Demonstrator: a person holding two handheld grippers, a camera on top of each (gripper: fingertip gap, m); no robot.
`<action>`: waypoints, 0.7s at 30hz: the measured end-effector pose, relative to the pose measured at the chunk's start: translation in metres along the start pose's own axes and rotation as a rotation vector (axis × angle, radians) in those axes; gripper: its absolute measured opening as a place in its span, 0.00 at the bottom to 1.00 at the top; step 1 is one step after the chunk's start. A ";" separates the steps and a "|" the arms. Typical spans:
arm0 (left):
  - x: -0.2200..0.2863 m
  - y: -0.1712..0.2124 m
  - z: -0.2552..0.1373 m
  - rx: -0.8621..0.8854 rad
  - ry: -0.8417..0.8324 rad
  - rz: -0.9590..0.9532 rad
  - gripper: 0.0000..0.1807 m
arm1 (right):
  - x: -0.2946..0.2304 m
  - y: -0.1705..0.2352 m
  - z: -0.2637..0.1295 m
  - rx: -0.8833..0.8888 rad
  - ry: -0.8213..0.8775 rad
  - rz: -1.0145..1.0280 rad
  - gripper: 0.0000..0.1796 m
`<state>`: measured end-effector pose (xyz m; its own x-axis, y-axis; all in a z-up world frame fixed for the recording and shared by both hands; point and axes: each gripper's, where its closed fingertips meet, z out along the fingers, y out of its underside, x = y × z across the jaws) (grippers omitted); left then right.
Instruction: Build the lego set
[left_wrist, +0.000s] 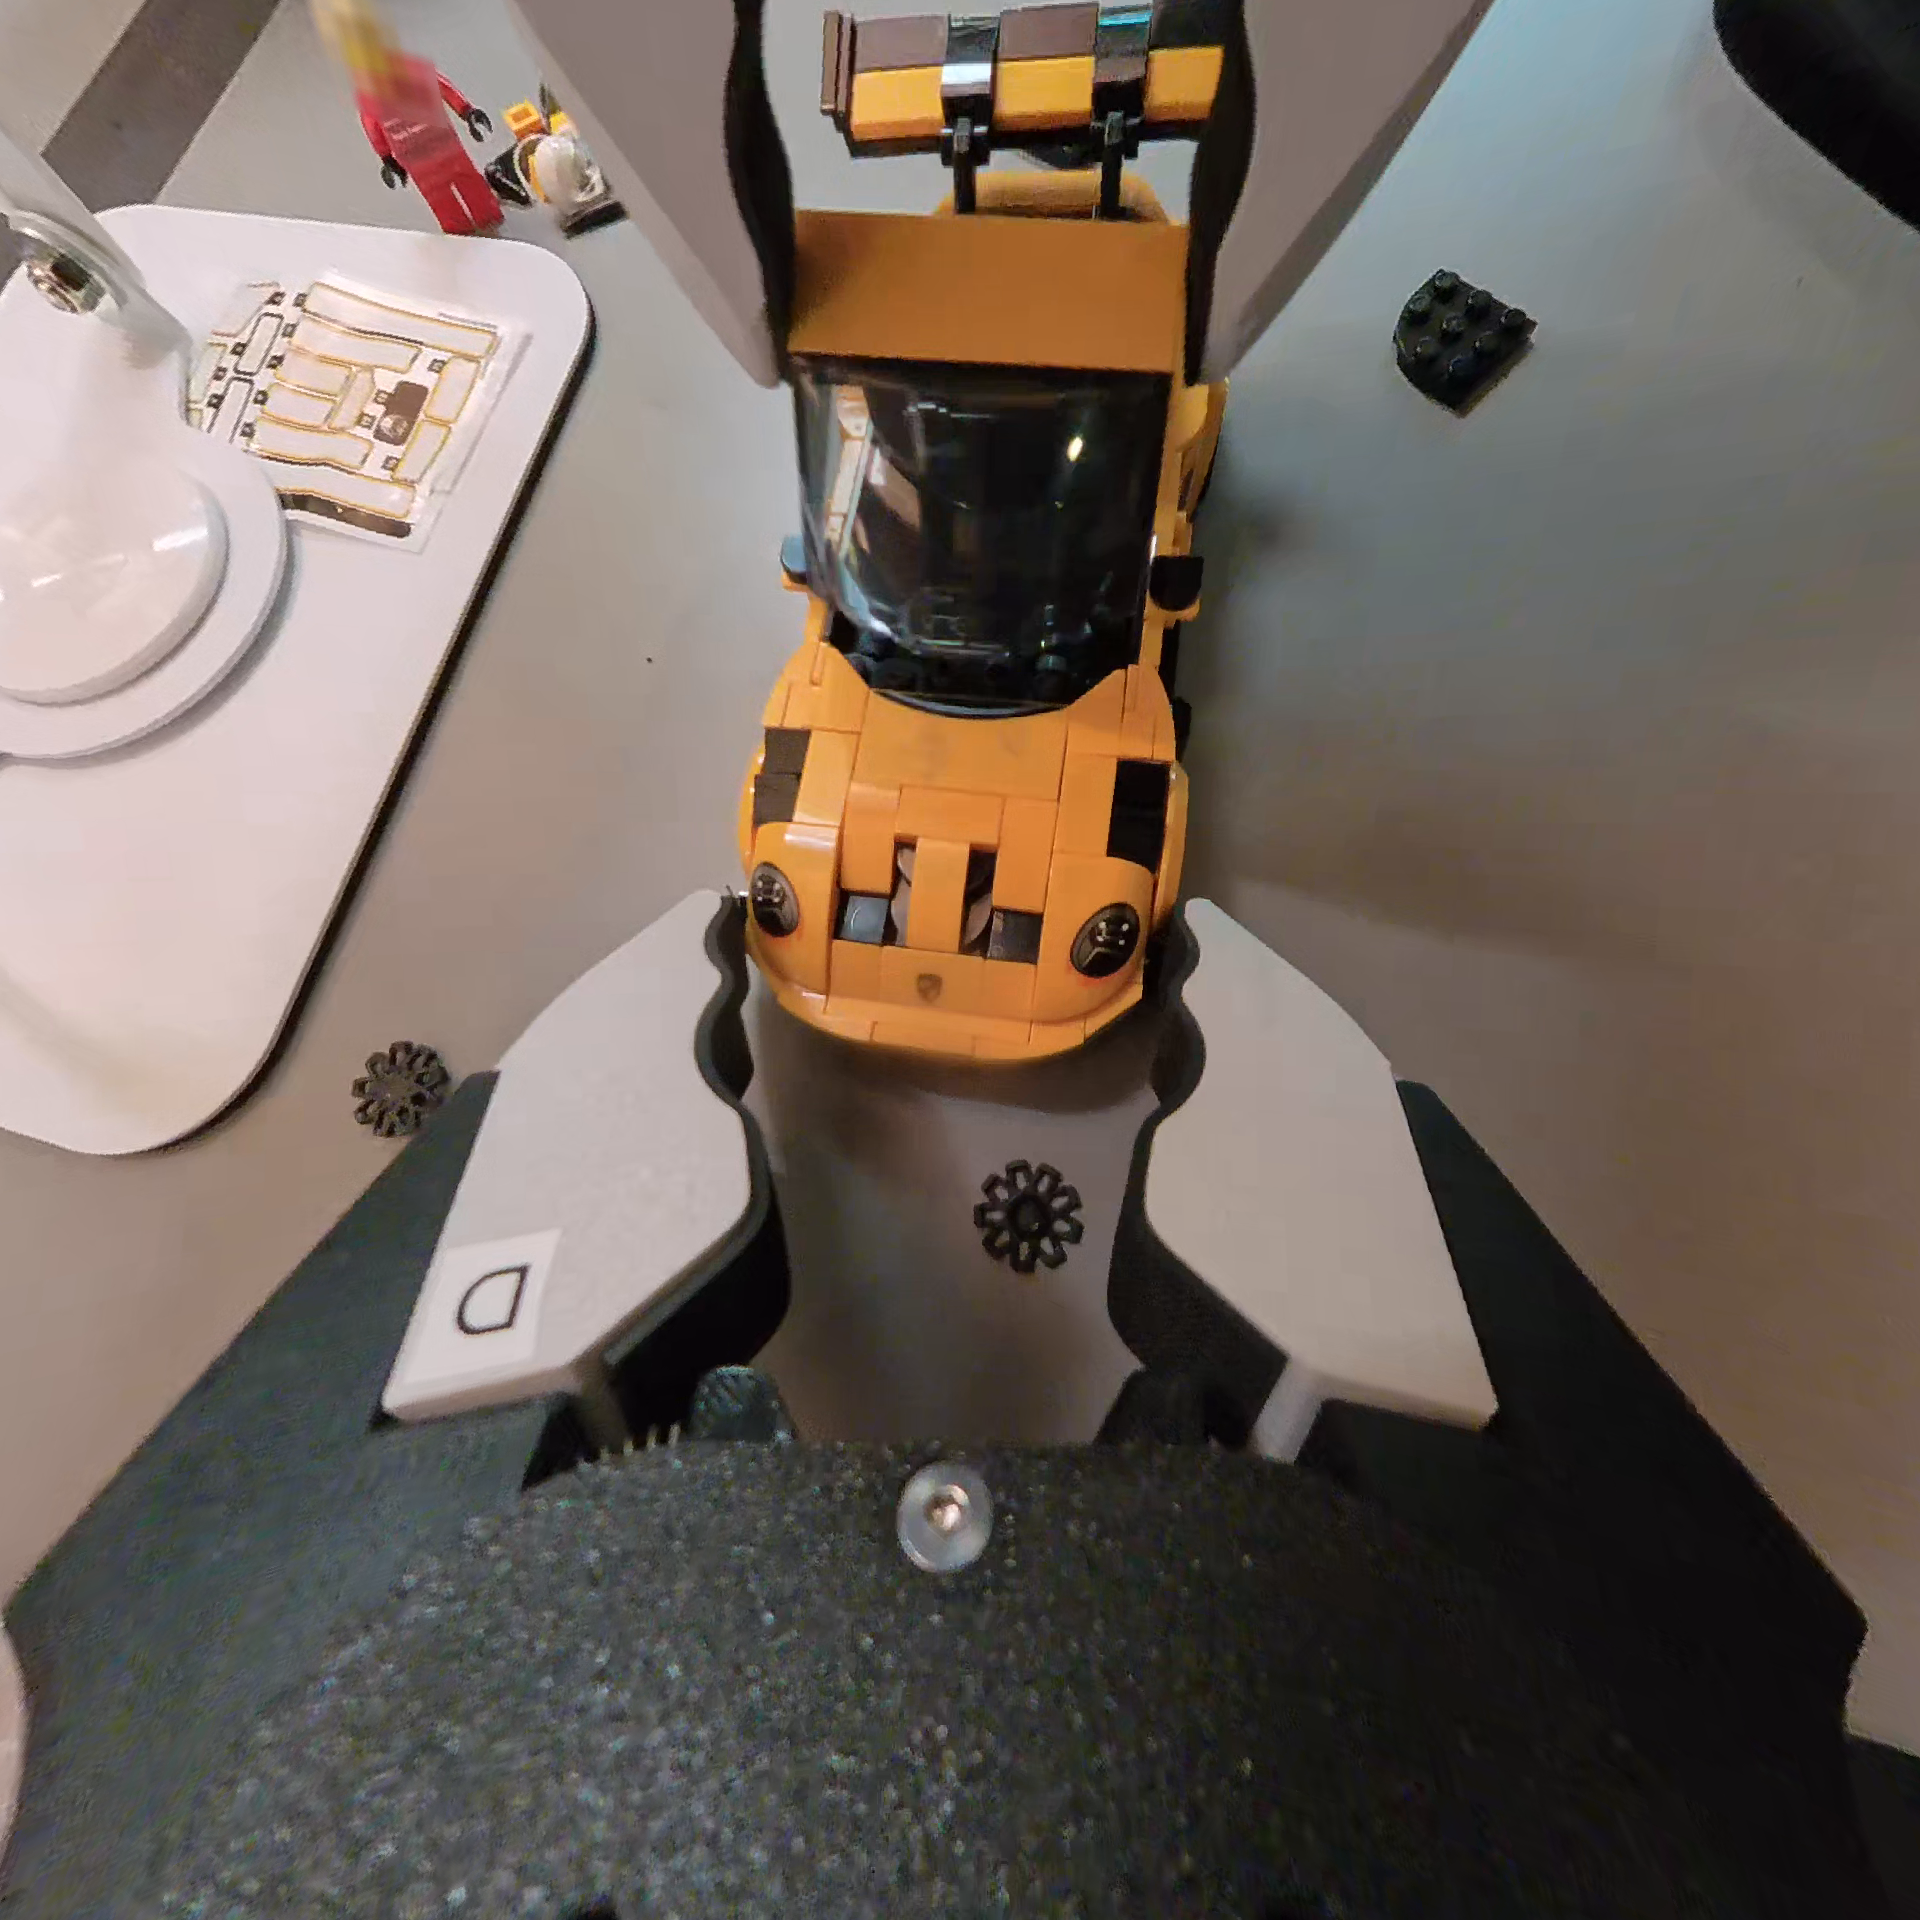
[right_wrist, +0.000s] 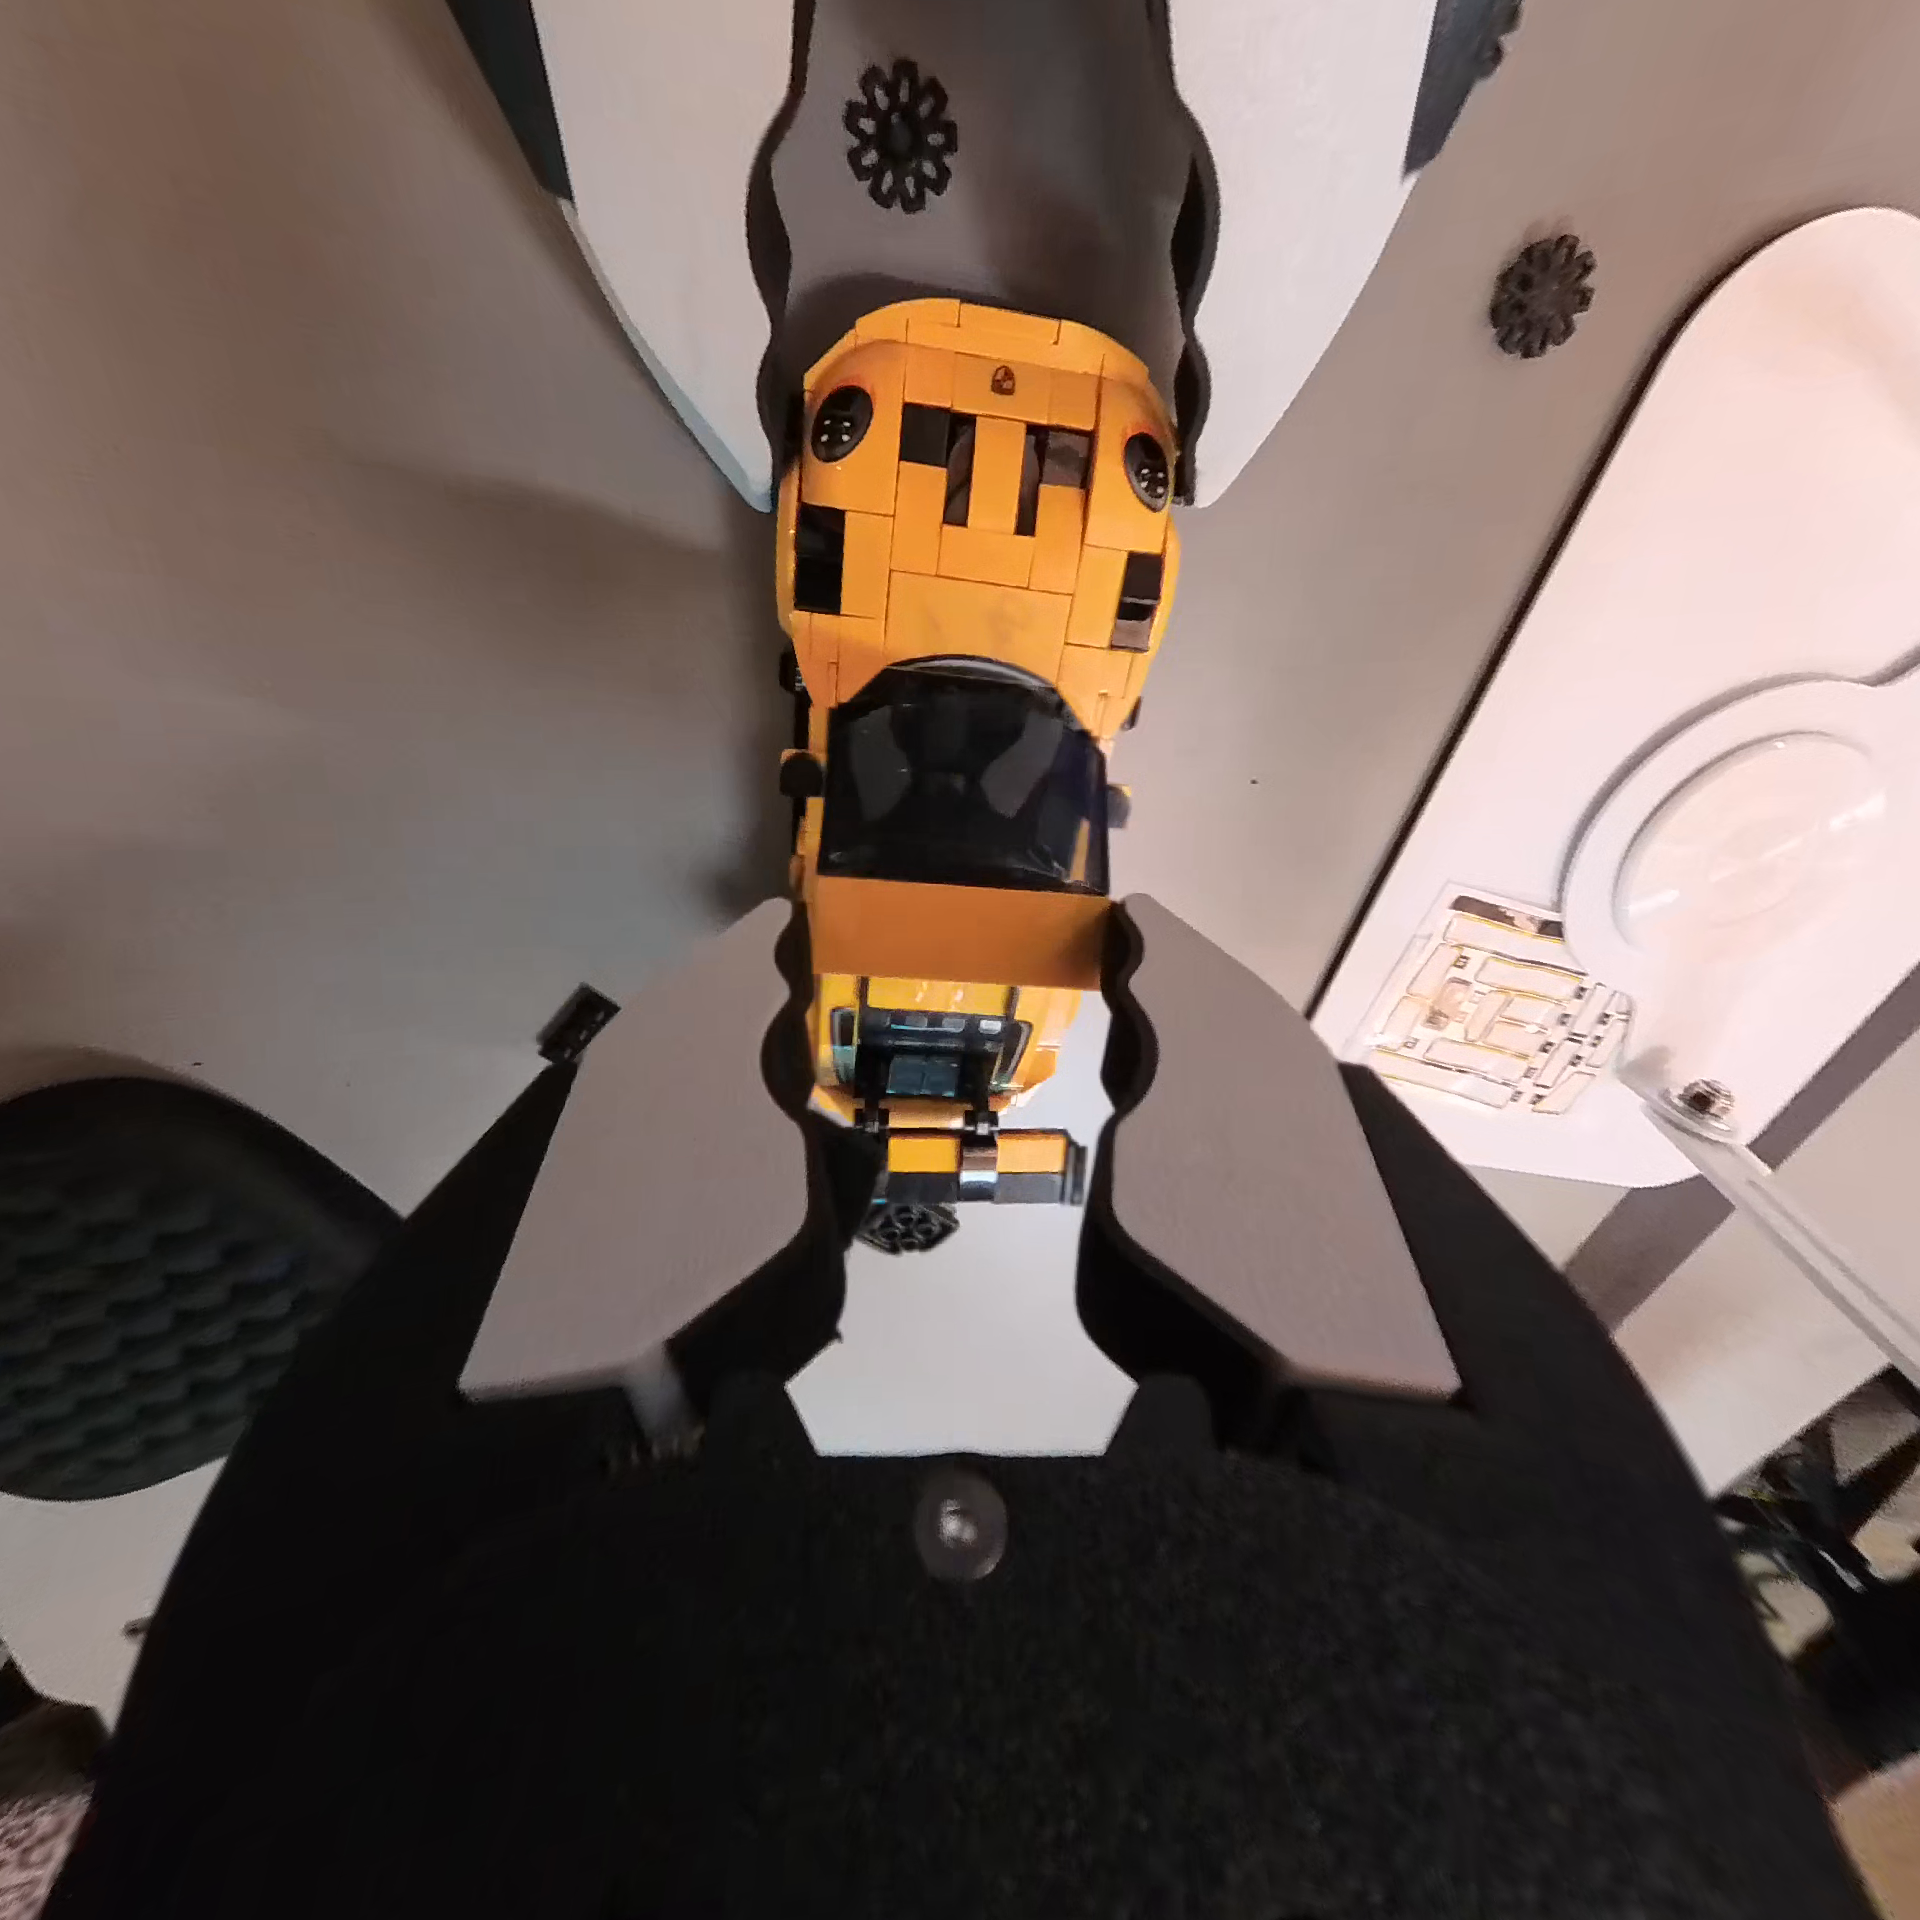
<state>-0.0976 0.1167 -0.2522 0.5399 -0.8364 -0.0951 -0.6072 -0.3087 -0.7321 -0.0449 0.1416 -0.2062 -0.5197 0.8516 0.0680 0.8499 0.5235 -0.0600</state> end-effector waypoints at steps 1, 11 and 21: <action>0.000 0.000 -0.001 0.001 -0.001 -0.001 0.42 | -0.001 0.001 0.000 0.010 -0.009 0.008 0.30; -0.002 0.003 -0.008 0.046 -0.004 -0.033 0.41 | -0.025 0.020 -0.046 0.316 0.076 0.158 0.30; -0.001 -0.001 -0.003 0.047 -0.017 -0.035 0.41 | -0.106 0.024 0.007 0.473 0.032 0.263 0.30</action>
<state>-0.0994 0.1163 -0.2493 0.5707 -0.8173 -0.0797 -0.5596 -0.3160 -0.7662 0.0296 0.0642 -0.2221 -0.2856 0.9581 0.0198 0.8152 0.2538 -0.5207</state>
